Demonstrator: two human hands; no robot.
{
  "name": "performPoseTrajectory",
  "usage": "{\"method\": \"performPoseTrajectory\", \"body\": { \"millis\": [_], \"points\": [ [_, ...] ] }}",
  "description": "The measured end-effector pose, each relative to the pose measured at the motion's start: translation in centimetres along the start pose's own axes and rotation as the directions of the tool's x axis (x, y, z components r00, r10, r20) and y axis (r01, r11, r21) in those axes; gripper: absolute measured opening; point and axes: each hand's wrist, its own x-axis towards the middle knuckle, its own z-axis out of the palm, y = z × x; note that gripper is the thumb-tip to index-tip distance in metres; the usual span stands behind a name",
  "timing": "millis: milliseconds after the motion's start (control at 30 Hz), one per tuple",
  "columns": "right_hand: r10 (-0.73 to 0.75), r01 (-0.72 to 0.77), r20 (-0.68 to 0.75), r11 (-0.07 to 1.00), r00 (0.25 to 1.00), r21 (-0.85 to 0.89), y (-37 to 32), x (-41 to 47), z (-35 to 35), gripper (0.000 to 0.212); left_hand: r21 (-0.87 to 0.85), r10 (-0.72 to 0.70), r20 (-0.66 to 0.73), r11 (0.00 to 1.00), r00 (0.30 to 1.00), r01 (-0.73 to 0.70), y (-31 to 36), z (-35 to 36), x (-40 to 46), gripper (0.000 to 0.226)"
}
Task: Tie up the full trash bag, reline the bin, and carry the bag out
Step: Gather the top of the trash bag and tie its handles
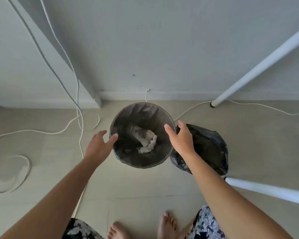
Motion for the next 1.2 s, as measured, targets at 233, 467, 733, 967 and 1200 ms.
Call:
{"method": "performPoseTrajectory", "body": {
  "millis": [233,467,733,967,1200],
  "points": [
    [-0.025,0.025,-0.002,0.999,1.0,0.033,4.4,6.7,4.1,0.096,-0.257,0.061,0.022,0.965,0.998,-0.053,-4.5,5.3,6.3,0.071],
    [0.057,-0.067,0.038,0.938,0.998,0.34,6.8,9.5,5.3,0.089,-0.762,0.239,0.183,0.648,0.954,-0.016,-7.4,8.3,11.9,0.056],
    [0.191,-0.328,0.291,0.76,0.938,0.56,7.9,10.9,4.7,0.073,-0.836,0.191,0.236,0.539,0.953,0.099,-7.2,8.9,12.9,0.077],
    [0.149,-0.256,0.276,0.876,0.95,0.408,9.4,10.5,6.5,0.03,-0.675,0.166,0.203,0.737,0.965,0.015,-7.7,9.1,12.8,0.022],
    [0.217,-0.262,0.248,0.951,0.944,0.164,8.3,10.5,5.0,0.022,-0.602,0.008,0.103,0.797,0.995,0.056,-8.1,8.6,13.6,0.016]
  ]
}}
